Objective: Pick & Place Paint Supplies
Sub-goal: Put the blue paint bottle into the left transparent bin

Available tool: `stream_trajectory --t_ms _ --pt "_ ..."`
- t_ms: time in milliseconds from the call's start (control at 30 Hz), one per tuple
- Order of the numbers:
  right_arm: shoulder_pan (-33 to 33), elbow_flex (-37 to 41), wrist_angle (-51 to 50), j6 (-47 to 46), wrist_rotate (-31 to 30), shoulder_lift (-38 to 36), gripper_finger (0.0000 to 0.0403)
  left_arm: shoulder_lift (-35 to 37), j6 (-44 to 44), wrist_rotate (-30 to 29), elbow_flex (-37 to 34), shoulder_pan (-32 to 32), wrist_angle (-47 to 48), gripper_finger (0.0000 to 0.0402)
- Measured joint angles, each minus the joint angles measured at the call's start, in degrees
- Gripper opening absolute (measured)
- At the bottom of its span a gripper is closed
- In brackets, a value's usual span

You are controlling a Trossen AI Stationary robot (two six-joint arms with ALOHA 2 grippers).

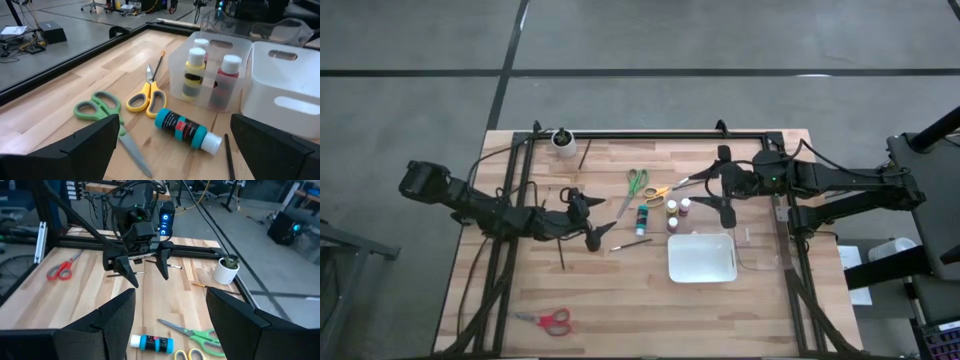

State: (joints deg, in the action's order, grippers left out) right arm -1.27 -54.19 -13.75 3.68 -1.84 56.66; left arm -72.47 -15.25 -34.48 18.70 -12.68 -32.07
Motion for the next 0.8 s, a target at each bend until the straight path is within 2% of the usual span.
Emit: stream_trajectory --t_ms 133,333,533,700,800 --pt "-0.01 0.00 -0.01 -1.55 0.01 0.06 0.0242 0.00 -0.02 0.00 0.00 0.00 1.14 0.0388" --pt "0.28 0.00 0.29 1.38 0.30 0.20 0.0242 0.00 -0.02 0.00 0.00 0.00 3.24 0.0388" --pt "0.62 -0.02 -0.07 6.54 0.90 5.22 0.0242 0.00 -0.02 0.00 -0.20 0.00 3.77 0.0388" --pt "0.70 -0.30 -0.42 16.13 5.15 11.09 0.0242 0.00 -0.03 0.00 -0.28 0.00 4.30 0.0388" --pt "1.36 -2.31 -1.28 21.81 5.34 14.57 0.0242 0.00 -0.04 0.00 -0.28 0.00 5.05 0.0388"
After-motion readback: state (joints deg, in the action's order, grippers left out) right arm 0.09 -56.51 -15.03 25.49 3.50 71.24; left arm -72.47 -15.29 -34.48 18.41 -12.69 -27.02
